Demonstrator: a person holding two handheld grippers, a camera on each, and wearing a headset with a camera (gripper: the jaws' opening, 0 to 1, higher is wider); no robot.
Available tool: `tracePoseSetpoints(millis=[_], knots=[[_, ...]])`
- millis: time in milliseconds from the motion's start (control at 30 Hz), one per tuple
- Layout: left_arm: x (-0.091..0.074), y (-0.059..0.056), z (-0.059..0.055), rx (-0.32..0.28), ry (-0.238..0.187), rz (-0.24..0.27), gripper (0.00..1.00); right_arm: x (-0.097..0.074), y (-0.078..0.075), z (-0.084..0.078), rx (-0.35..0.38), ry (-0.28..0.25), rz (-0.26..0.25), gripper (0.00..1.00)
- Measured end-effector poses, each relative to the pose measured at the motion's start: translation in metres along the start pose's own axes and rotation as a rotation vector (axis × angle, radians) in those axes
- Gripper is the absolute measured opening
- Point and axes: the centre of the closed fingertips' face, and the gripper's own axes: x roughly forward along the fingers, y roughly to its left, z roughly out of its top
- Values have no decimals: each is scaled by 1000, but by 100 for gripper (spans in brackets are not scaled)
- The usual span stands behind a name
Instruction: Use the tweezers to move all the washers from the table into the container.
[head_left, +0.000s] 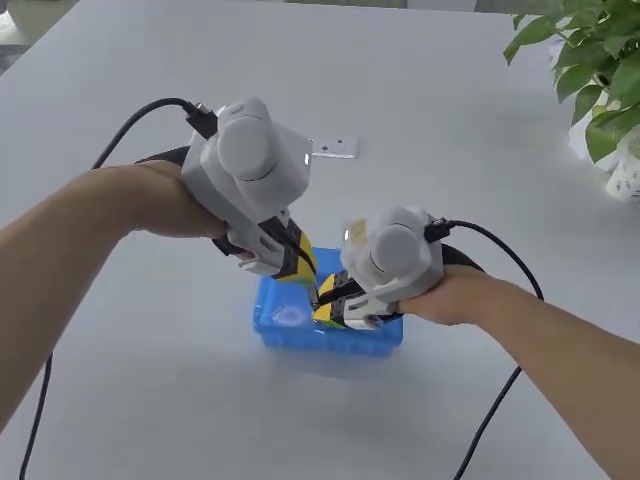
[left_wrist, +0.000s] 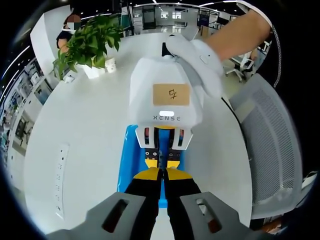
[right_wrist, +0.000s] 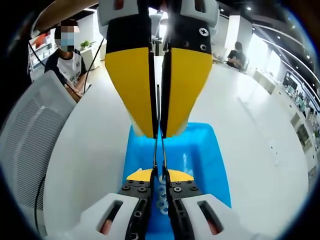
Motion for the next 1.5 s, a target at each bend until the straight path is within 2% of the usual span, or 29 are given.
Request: tracePoseSetpoints(millis=[167, 533, 767, 1000, 1233, 1500], knots=[[-8, -2, 5, 8, 1, 4, 6, -9, 2, 8, -10, -16, -15, 11], [-30, -16, 25, 24, -11, 7, 5, -35, 14, 26, -27, -54, -50, 12], [-38, -30, 33, 31, -17, 5, 5, -51, 26, 36, -23, -84, -72, 13], [-41, -43, 40, 37, -34, 2, 5, -59, 39, 39, -24, -104, -94, 11], [-42, -53, 37, 34, -44, 4, 5, -66, 48, 36, -6, -120, -113, 9], [-35, -67, 27, 38, -42, 0, 5, -65, 63, 26, -13, -87, -107, 8]])
